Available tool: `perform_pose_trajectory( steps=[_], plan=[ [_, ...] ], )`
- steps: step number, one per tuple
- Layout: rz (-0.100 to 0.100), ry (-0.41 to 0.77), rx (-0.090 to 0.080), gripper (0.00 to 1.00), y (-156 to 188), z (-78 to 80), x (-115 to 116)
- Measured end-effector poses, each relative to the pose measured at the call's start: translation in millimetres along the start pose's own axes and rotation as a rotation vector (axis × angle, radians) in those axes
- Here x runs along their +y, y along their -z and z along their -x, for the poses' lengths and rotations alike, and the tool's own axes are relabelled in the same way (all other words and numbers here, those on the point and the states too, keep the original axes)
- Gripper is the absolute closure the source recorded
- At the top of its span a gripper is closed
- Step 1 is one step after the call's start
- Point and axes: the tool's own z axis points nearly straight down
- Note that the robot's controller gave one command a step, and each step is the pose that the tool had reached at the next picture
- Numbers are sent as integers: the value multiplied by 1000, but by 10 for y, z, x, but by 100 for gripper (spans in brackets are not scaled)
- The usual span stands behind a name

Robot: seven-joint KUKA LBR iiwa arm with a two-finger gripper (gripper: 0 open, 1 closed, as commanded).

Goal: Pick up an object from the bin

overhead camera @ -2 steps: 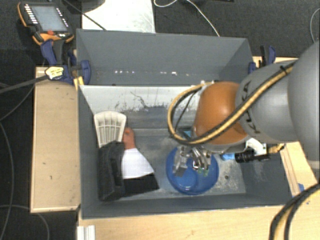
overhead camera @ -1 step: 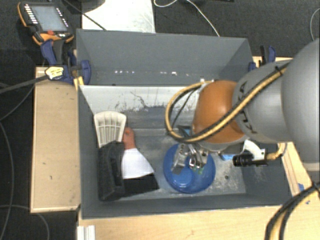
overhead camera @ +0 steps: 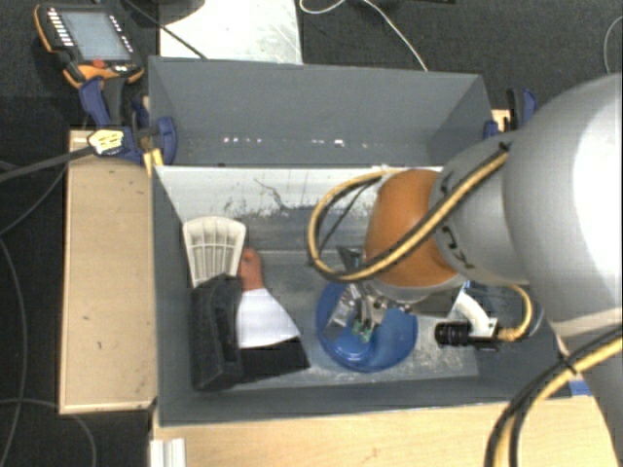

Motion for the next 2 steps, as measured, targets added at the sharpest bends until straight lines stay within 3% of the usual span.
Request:
perform_pose_trajectory(
  steps=[2],
  plan=[
    [0, -4, 0, 100, 0, 0, 0]
  ],
)
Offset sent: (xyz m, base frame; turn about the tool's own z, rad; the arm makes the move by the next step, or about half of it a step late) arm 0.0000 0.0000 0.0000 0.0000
